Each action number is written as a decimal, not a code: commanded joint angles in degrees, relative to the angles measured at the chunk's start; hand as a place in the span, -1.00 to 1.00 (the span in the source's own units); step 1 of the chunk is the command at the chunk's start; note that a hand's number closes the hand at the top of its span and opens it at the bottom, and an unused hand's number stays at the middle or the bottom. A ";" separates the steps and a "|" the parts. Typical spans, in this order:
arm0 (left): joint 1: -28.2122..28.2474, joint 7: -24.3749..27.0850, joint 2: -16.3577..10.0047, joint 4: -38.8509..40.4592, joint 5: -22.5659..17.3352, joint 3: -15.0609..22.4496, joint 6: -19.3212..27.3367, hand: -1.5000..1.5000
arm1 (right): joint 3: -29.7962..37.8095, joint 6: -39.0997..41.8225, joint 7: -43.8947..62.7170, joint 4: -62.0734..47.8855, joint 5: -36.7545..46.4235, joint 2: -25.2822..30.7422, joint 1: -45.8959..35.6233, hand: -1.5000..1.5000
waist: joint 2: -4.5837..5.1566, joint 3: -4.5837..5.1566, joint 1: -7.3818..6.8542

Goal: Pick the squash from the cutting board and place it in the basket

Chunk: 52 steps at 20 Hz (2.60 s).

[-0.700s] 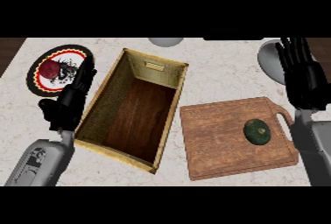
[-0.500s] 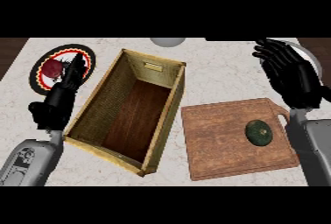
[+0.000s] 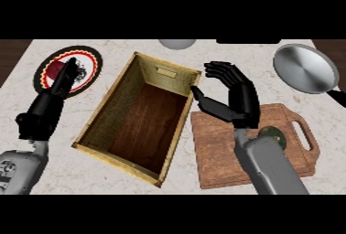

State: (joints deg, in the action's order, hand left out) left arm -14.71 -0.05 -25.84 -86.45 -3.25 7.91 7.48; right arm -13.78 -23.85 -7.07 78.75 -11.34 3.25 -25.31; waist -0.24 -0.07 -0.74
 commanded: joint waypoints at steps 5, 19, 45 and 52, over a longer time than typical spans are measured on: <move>2.69 1.17 -1.50 1.03 0.13 -1.40 -0.77 0.00 | -6.28 -13.67 19.77 -3.71 23.54 12.56 -6.86 -1.00 | -1.14 0.75 2.37; 3.28 0.54 -1.87 -0.59 -0.33 -1.80 -1.58 0.00 | -15.85 42.99 54.62 -0.72 16.73 36.21 -22.75 -1.00 | -1.05 0.46 1.79; 4.50 1.01 -0.49 -3.45 0.98 -6.15 -6.08 0.00 | -15.66 54.92 62.98 4.85 12.85 37.53 -8.78 -1.00 | 0.23 0.08 0.30; 6.79 1.20 1.87 -4.51 2.87 -6.53 -6.82 0.00 | -12.71 55.40 57.65 -0.20 20.32 34.38 -6.71 -1.00 | 0.27 0.07 0.20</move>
State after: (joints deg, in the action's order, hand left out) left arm -10.91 0.25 -24.26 -89.30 -0.51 2.22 1.85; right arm -27.28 30.69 52.18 82.77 4.29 39.84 -32.64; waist -0.02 0.00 -0.19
